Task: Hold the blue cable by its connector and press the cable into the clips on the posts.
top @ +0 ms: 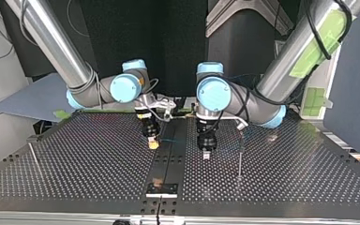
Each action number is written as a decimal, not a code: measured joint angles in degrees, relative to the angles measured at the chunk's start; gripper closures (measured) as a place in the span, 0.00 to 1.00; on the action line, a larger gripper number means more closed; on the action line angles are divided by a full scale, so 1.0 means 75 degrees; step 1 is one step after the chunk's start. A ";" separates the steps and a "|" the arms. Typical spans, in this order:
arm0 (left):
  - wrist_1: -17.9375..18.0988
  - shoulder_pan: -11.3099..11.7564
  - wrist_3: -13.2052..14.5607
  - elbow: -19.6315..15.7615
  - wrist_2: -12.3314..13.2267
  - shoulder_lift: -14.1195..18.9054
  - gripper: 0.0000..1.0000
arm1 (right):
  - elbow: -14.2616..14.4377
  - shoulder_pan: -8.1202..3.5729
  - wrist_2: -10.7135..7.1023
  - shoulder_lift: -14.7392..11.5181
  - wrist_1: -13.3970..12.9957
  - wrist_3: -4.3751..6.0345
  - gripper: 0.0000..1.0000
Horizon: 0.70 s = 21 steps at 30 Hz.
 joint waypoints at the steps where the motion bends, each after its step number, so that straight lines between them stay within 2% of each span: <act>1: 0.0030 -0.0022 -0.0046 -0.0001 -0.0005 -0.0030 1.00 | 0.0052 -0.0013 0.0014 -0.0001 -0.0002 0.0006 1.00; 6: 0.0099 -0.0183 -0.0275 0.0000 -0.0011 -0.0151 1.00 | 0.0325 -0.0109 0.0110 0.0002 -0.0015 0.0006 1.00; 10: 0.0086 -0.0333 -0.0303 -0.0001 -0.0024 -0.0392 1.00 | 0.0418 -0.0163 0.0137 0.0001 -0.0021 -0.0012 1.00; 16: 0.0011 -0.0568 -0.0302 -0.0049 -0.0115 -0.0834 1.00 | 0.0785 -0.0391 0.0210 -0.0005 -0.0042 -0.0090 1.00; 21: 0.0228 -0.0716 -0.0351 -0.0251 -0.0136 -0.0997 1.00 | 0.1143 -0.0514 0.0275 -0.0007 -0.0086 -0.0135 1.00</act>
